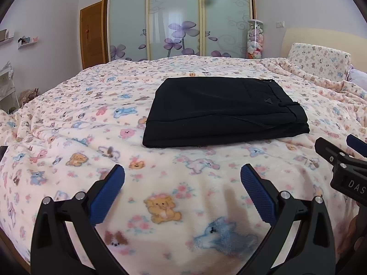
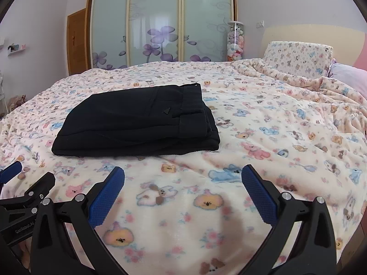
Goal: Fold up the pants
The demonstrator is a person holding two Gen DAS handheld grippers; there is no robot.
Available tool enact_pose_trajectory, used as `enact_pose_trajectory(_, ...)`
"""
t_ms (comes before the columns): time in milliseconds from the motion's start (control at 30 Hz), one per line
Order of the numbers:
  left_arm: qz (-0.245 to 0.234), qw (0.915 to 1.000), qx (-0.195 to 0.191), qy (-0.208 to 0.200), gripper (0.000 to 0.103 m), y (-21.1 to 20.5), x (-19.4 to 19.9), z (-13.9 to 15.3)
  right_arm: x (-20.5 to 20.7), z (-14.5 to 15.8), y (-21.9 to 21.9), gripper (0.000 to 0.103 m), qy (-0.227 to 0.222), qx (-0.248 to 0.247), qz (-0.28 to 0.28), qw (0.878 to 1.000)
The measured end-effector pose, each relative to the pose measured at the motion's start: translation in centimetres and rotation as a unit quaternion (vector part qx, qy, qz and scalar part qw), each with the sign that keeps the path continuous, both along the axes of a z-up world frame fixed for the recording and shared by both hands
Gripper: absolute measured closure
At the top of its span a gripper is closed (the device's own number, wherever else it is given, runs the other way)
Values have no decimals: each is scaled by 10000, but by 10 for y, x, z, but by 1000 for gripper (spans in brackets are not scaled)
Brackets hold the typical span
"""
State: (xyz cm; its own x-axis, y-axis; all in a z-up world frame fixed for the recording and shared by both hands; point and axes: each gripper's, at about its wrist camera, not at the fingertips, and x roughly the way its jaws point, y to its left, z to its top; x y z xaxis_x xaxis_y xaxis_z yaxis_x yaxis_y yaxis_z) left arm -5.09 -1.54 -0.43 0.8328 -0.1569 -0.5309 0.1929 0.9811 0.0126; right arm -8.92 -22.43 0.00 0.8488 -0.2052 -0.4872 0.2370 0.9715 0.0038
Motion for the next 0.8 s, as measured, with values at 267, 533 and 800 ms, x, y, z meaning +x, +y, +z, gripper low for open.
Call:
enact_pose_trajectory(267,67,9995,-202,-246,2,6,-3,9,0,-1,-1,1,42,17,-21,10000)
enact_pose_trajectory(533,107,9992,-333,-211,2,12,1,10,1,-2,-1,1,63,14,-27,10000)
enact_pose_trajectory(800,48,9993,-237,-297,2,9,-2,11,2,-3,0,1,98,8,-33,9999)
